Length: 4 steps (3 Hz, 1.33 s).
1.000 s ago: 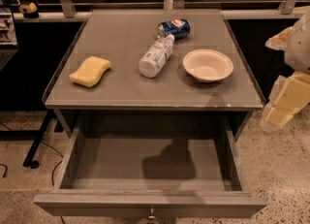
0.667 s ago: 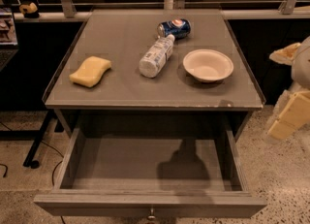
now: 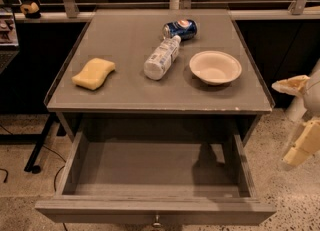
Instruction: Close top drawer
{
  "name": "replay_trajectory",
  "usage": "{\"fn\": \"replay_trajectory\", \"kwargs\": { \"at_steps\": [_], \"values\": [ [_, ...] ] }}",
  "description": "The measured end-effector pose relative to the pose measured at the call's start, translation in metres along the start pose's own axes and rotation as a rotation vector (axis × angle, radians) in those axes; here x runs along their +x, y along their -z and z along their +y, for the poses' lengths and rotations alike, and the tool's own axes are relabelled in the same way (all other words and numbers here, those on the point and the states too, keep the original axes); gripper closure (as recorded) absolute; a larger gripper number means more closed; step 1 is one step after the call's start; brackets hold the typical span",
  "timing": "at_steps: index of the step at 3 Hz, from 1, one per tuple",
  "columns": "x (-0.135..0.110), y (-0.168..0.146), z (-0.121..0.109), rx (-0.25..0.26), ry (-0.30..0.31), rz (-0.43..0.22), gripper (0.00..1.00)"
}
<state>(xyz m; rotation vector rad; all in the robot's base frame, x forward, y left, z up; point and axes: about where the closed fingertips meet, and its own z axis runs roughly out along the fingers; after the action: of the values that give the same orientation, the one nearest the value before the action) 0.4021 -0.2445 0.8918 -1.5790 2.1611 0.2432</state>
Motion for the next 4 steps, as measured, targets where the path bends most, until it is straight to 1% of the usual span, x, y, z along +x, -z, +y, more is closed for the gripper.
{"fn": "replay_trajectory", "kwargs": {
  "at_steps": [1,2,3,4],
  "values": [
    [0.000,-0.003,0.000,-0.007,0.006,-0.008,0.00],
    [-0.010,0.002,0.007,0.012,0.066,-0.004,0.00],
    [0.003,-0.024,0.025,0.002,0.020,-0.044,0.00],
    [0.025,-0.054,0.048,-0.021,-0.048,-0.114,0.00]
  ]
}}
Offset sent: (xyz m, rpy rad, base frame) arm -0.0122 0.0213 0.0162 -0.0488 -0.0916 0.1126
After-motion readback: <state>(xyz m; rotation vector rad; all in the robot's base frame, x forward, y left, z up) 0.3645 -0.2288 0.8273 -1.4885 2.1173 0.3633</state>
